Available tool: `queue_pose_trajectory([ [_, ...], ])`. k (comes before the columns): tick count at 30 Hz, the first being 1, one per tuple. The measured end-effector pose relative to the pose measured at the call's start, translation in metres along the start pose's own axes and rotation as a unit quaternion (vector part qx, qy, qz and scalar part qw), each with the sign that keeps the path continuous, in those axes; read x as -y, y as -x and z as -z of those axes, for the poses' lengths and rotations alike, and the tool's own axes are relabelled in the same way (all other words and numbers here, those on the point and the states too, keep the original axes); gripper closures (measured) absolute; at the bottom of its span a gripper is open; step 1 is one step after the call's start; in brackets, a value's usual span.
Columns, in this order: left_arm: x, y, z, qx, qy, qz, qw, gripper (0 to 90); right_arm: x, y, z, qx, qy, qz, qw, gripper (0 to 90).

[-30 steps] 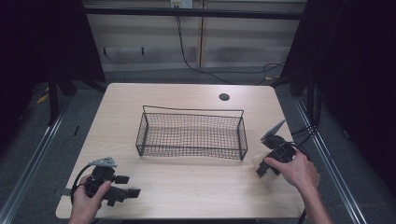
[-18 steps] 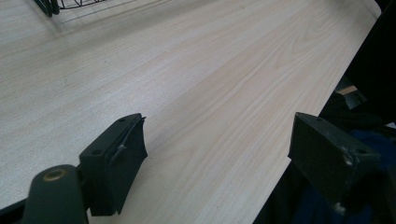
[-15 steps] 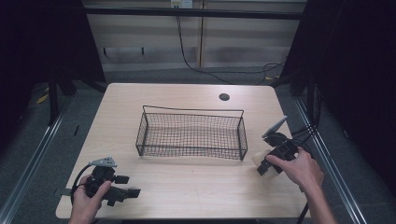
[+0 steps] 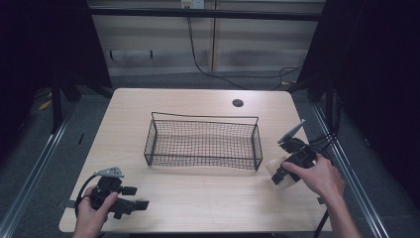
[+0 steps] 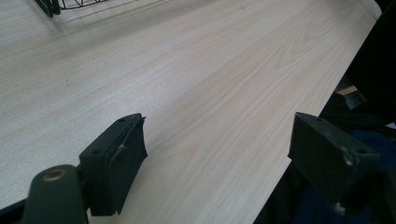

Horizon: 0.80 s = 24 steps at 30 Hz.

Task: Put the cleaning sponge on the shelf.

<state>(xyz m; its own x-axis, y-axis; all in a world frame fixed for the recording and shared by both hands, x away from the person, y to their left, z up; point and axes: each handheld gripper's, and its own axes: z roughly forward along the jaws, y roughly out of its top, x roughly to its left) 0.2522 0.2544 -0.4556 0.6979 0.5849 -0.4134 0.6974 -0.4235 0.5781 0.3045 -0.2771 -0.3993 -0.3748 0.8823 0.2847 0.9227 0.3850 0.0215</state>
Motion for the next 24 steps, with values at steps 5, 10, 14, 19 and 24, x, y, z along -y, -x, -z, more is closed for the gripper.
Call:
queue_pose_trajectory([
  [5,0.000,0.001,-0.001,0.000,0.002,0.000,1.0000,18.4,0.000,-0.006,0.007,-0.001,-0.006,0.006,1.0000,28.5],
  [10,0.000,0.000,-0.001,-0.001,0.002,0.002,1.0000,18.4,0.000,-0.010,0.017,-0.004,0.005,0.012,0.9999,28.5],
  [14,0.000,0.000,-0.001,-0.002,0.002,0.002,1.0000,18.4,-0.003,-0.015,0.025,-0.004,0.005,0.021,0.9998,28.6],
  [19,0.000,0.000,-0.001,-0.001,0.002,0.002,1.0000,18.4,-0.006,-0.019,0.029,-0.013,0.008,0.029,0.9994,28.6],
  [24,0.000,0.000,0.000,-0.001,-0.001,-0.001,1.0000,18.4,-0.010,-0.025,0.036,-0.011,0.007,0.046,0.9989,28.7],
])
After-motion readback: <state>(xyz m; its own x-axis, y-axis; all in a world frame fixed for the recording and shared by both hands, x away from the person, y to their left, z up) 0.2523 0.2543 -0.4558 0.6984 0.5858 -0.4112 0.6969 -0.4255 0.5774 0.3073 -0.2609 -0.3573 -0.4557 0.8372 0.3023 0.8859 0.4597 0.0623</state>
